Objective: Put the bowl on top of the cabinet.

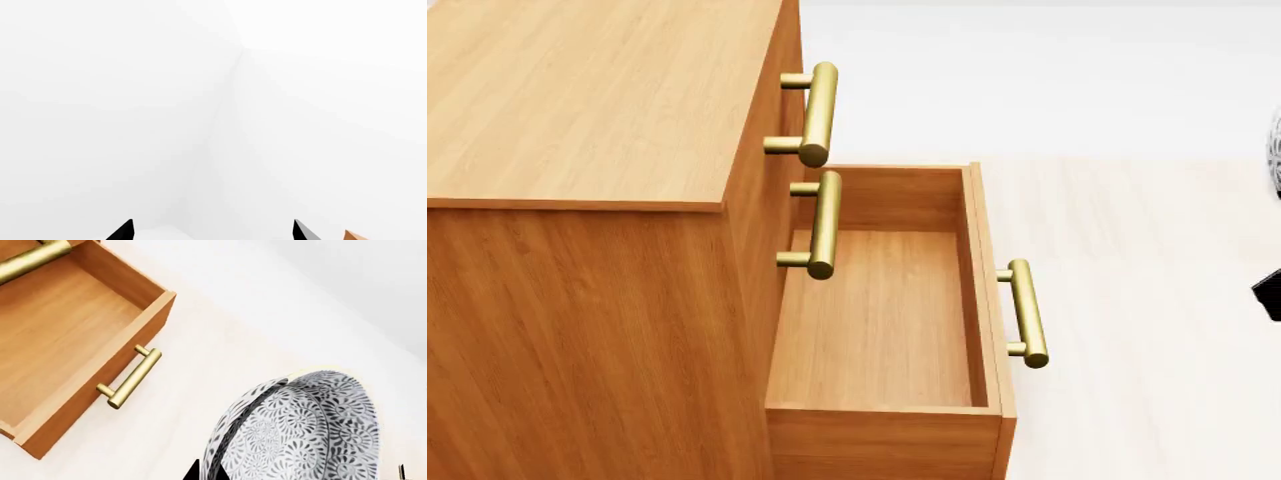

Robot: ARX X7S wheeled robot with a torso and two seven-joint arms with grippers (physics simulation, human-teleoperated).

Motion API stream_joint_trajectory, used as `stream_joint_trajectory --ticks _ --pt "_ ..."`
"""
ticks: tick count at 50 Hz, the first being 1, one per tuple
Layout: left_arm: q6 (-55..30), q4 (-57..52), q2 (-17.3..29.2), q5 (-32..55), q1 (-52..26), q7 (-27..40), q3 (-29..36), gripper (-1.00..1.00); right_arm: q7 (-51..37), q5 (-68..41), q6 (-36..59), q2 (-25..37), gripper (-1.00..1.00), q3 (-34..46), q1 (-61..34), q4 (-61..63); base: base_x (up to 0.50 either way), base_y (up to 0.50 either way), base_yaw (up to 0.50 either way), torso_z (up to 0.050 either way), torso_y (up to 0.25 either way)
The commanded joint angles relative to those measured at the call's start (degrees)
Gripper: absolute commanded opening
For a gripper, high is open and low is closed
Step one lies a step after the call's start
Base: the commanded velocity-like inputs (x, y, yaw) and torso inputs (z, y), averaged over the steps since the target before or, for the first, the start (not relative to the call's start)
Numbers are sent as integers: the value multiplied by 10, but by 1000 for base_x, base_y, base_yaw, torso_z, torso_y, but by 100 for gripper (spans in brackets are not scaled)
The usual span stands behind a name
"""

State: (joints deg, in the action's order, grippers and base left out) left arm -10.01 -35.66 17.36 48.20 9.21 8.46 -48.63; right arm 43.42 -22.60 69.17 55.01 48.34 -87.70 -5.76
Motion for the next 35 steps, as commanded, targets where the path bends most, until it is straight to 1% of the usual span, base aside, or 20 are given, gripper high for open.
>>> stream_joint_trajectory --ticks 1,14,26,32,35 --pt "0 -2 1 1 0 2 0 100 74 64 -46 -70 -100 96 -99 -38 0 0 0 0 0" --pt "3 0 1 1 1 1 1 100 112 79 -84 -132 -100 129 -142 -64 0 0 0 0 0" --pt "4 -1 0 -1 2 1 4 100 143 99 -109 -155 -100 177 -156 -65 0 0 0 0 1" --pt "5 1 0 -1 2 1 4 100 157 109 -119 -177 -100 192 -173 -83 0 0 0 0 0" --pt "5 1 1 1 2 1 4 100 165 127 -140 -195 -100 215 -186 -107 0 0 0 0 0"
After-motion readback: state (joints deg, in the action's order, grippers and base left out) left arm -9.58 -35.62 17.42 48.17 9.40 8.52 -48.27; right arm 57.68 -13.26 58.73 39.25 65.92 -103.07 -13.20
